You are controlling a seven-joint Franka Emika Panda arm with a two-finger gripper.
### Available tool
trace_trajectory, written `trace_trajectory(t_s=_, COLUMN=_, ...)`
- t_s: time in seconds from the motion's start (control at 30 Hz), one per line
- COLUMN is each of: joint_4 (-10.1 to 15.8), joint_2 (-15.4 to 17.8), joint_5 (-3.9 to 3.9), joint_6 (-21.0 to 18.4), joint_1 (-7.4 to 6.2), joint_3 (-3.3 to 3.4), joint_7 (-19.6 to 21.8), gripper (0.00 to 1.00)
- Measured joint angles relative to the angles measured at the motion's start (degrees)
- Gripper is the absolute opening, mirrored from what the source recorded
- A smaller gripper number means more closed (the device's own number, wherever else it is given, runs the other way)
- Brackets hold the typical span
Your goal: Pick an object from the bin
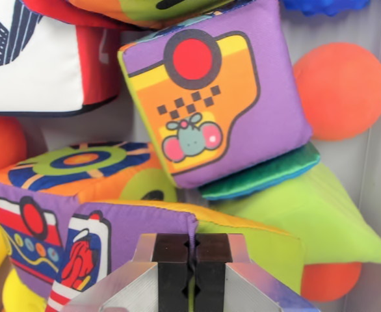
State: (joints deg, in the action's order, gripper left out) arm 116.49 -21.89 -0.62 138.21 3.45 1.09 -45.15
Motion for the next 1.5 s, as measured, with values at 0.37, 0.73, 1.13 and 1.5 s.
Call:
trace_trajectory(t_s=0.37, joint_4=-0.5, joint_2=2.9, joint_5=0.00, joint_6=-3.5, joint_1=0.00, joint_3=0.00, joint_7=0.0, gripper=0.00)
trace_trajectory(t_s=0.73, joint_4=-1.9, joint_2=6.4, joint_5=0.01, joint_6=-8.2, joint_1=0.00, joint_3=0.00, joint_7=0.0, gripper=0.00)
trace_trajectory(t_s=1.13, joint_4=-4.7, joint_2=10.0, joint_5=0.09, joint_6=-14.6, joint_1=0.00, joint_3=0.04, joint_7=0.0, gripper=0.00)
trace_trajectory(t_s=1.5, joint_4=-8.4, joint_2=12.6, joint_5=0.14, joint_6=-20.8, joint_1=0.00, joint_3=0.05, joint_7=0.0, gripper=0.00)
